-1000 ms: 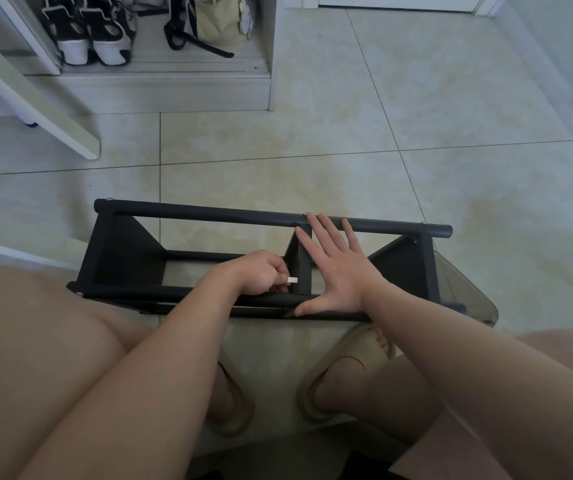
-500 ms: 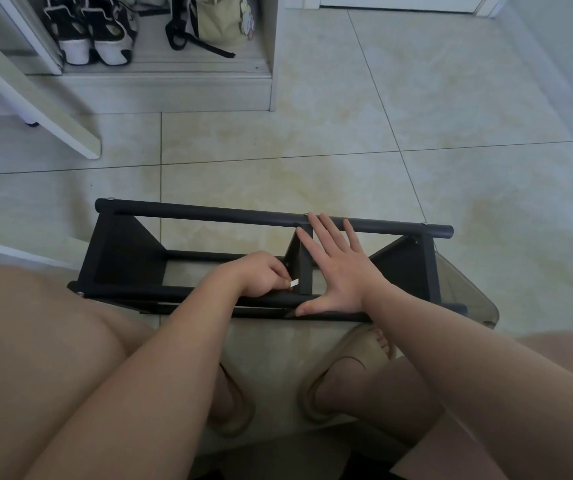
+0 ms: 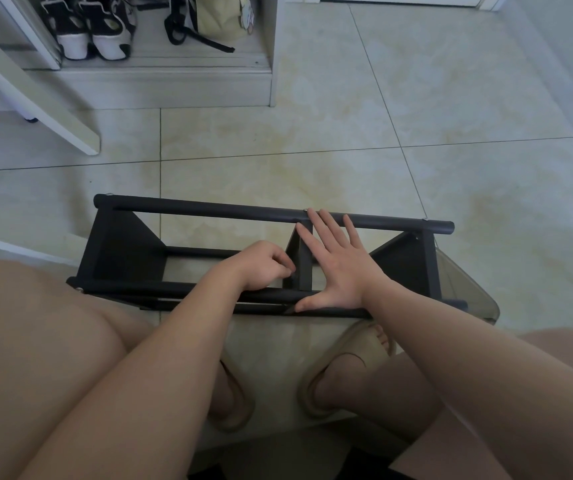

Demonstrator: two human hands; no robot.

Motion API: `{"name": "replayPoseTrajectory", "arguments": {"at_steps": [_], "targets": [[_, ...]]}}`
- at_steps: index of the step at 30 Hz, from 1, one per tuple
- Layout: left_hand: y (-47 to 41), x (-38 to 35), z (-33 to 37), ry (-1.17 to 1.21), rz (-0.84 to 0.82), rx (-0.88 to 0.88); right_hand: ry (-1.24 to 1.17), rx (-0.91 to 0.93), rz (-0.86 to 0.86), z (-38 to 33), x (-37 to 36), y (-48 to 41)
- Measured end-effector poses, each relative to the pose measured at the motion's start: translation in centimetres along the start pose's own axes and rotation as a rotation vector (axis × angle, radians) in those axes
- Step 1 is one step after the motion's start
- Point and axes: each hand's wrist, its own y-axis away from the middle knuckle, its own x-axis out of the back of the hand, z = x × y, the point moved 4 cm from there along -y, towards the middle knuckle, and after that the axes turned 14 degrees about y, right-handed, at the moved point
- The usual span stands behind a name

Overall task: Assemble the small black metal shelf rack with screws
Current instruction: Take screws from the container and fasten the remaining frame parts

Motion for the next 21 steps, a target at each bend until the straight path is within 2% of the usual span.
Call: {"name": "replayPoseTrajectory", "arguments": {"at_steps": [6, 13, 21], "targets": [[0.13, -0.25, -0.45, 0.28, 0.07, 0.088, -0.004, 0.001, -0.004, 0.01, -0.01, -0.01], [0.07, -0.13, -0.36, 0.287, 0.303, 0.024, -0.015, 0.005, 0.004, -0.03, -0.05, -0.01], [-0.03, -0.17, -0.31, 0.347, 0.232, 0.038, -0.011, 0.011, -0.003, -0.02, 0.03, 0.0]]}}
